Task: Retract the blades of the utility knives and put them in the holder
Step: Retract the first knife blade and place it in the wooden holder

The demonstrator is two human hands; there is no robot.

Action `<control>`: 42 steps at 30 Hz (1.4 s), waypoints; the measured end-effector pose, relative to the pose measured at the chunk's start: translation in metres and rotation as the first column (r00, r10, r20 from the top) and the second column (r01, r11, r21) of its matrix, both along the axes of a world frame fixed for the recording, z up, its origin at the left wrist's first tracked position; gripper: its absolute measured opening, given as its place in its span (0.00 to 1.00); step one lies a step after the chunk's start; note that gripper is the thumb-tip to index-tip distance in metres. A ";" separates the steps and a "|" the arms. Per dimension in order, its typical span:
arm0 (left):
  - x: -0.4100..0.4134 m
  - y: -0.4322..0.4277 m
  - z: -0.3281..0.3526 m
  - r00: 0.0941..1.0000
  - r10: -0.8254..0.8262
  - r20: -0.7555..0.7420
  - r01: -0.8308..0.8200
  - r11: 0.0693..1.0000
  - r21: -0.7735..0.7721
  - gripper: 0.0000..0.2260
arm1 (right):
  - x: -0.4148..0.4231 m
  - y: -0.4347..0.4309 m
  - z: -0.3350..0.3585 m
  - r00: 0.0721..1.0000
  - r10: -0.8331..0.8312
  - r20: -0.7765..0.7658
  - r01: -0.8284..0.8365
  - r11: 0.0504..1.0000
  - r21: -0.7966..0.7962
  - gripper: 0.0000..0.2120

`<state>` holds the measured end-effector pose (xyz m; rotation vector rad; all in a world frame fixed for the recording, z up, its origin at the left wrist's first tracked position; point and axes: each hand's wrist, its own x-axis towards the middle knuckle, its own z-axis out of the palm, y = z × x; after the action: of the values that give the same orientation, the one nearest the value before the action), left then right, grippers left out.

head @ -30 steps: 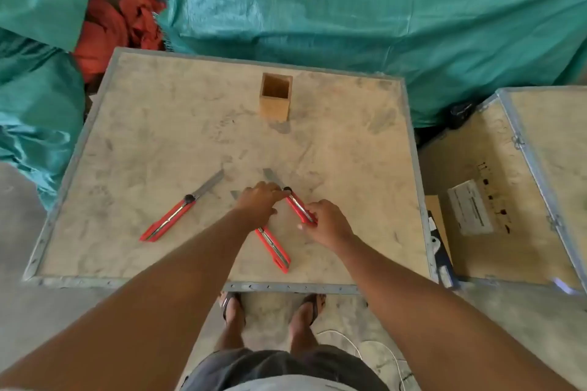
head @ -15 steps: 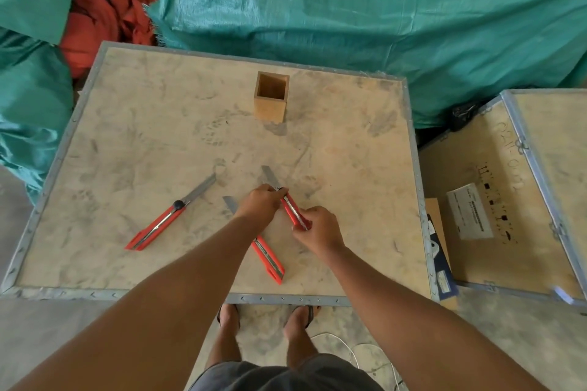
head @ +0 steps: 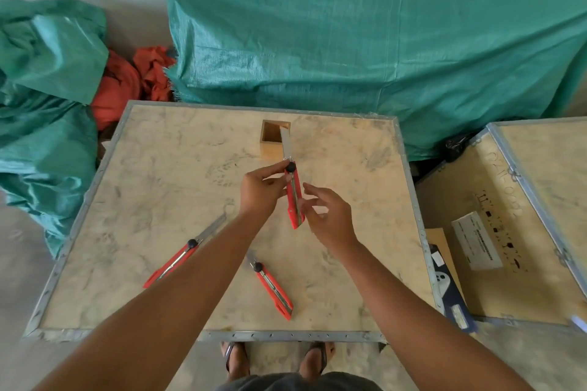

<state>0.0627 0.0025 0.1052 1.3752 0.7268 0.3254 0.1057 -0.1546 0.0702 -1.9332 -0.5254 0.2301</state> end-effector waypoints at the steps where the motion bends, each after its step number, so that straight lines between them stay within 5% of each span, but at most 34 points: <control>1: -0.001 0.005 0.010 1.000 -0.016 0.003 0.016 1.000 -0.007 0.13 | 0.008 0.004 0.012 1.000 0.002 -0.024 -0.001 1.000 0.024 0.18; 5: -0.007 0.020 0.040 0.991 -0.125 -0.056 0.126 0.992 0.027 0.14 | 0.030 0.022 0.061 0.982 0.073 -0.174 -0.050 0.990 0.136 0.16; 13: -0.022 0.042 0.071 0.983 -0.174 -0.064 0.178 0.982 0.061 0.14 | 0.031 0.048 0.093 0.960 0.176 -0.220 -0.137 0.974 0.178 0.14; 22: -0.066 0.048 0.076 0.861 -0.496 -0.113 0.507 0.855 0.110 0.33 | 0.041 0.057 0.117 0.977 0.122 -0.175 -0.078 0.968 0.237 0.14; 32: -0.074 0.041 0.074 0.881 -0.462 0.099 0.464 0.886 0.012 0.28 | 0.035 0.062 0.126 0.987 0.102 -0.126 -0.068 0.965 0.255 0.13; 42: -0.070 0.049 0.081 0.943 -0.266 0.202 0.295 0.947 -0.128 0.23 | 0.009 0.057 0.126 0.956 0.261 -0.132 -0.246 0.961 0.124 0.12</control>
<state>-0.0078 0.0510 0.1857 1.2604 0.3874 0.1608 0.1152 -0.0973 0.1967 -1.7278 -0.6742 0.4965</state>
